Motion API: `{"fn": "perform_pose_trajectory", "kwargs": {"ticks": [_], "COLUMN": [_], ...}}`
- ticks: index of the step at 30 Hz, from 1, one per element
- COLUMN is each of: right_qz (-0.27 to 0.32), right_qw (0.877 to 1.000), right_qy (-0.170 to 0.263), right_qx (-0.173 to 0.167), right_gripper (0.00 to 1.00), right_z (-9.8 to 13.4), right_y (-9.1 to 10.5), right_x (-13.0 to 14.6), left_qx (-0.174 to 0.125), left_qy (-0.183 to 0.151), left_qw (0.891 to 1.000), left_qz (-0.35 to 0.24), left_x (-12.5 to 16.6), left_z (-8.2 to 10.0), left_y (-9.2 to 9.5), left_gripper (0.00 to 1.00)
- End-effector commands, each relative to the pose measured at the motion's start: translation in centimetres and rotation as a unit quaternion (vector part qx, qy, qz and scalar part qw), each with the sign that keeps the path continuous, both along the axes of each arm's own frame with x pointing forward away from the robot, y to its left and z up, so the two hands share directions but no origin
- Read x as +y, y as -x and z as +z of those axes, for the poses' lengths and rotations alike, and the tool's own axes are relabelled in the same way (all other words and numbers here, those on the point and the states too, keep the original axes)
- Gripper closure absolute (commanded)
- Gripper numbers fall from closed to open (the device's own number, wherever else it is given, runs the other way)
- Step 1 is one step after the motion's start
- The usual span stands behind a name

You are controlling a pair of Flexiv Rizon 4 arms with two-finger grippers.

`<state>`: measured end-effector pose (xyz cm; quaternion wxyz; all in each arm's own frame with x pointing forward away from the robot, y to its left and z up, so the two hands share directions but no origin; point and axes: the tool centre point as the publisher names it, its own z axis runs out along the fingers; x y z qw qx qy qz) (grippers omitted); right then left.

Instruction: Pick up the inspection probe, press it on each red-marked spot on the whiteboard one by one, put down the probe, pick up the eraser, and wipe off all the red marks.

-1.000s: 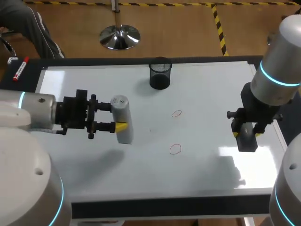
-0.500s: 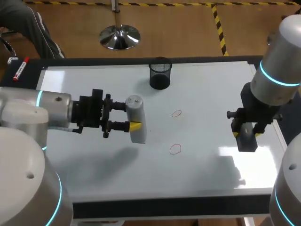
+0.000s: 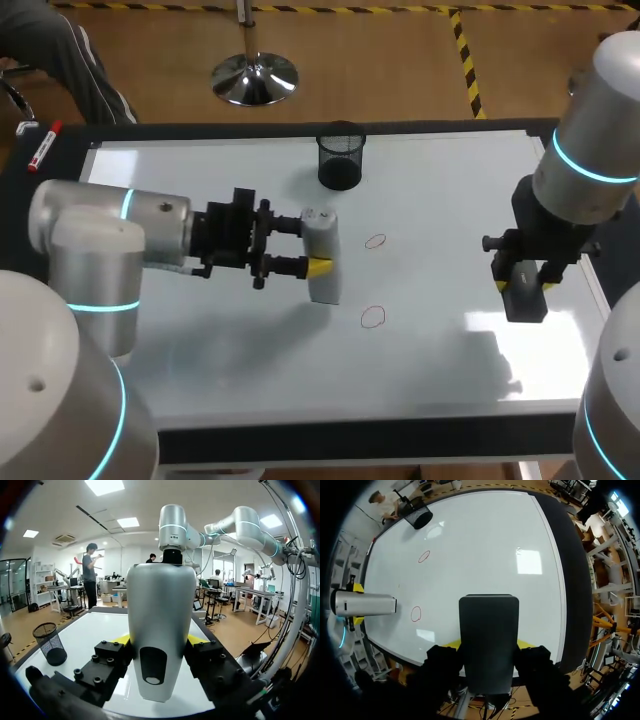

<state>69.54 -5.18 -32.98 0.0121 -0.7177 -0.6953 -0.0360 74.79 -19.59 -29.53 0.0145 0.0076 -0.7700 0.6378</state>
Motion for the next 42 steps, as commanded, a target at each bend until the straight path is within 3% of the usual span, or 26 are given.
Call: {"fn": "perform_pose_trajectory", "kwargs": {"ticks": [1, 15, 42], "right_qz": [0.001, 0.001, 0.001], "right_qw": [1.0, 1.0, 1.0], "right_qy": [-0.001, -0.001, -0.001], "right_qx": [0.0, 0.0, 0.0], "right_gripper": [1.0, 1.0, 1.0], "right_z": [0.1, 0.1, 0.1], "right_y": [0.0, 0.0, 0.0], "right_x": [-0.1, -0.1, -0.1], "left_qx": [0.001, 0.007, 0.022], "left_qy": [0.0, 0.017, 0.012], "left_qw": [1.0, 1.0, 1.0], "left_qz": [-0.005, -0.002, -0.004], "left_x": [-2.1, -4.8, -7.4], "left_z": [-0.6, -1.3, -1.8], "left_y": [-0.6, -0.5, 1.1], "left_gripper": [1.0, 1.0, 1.0]}}
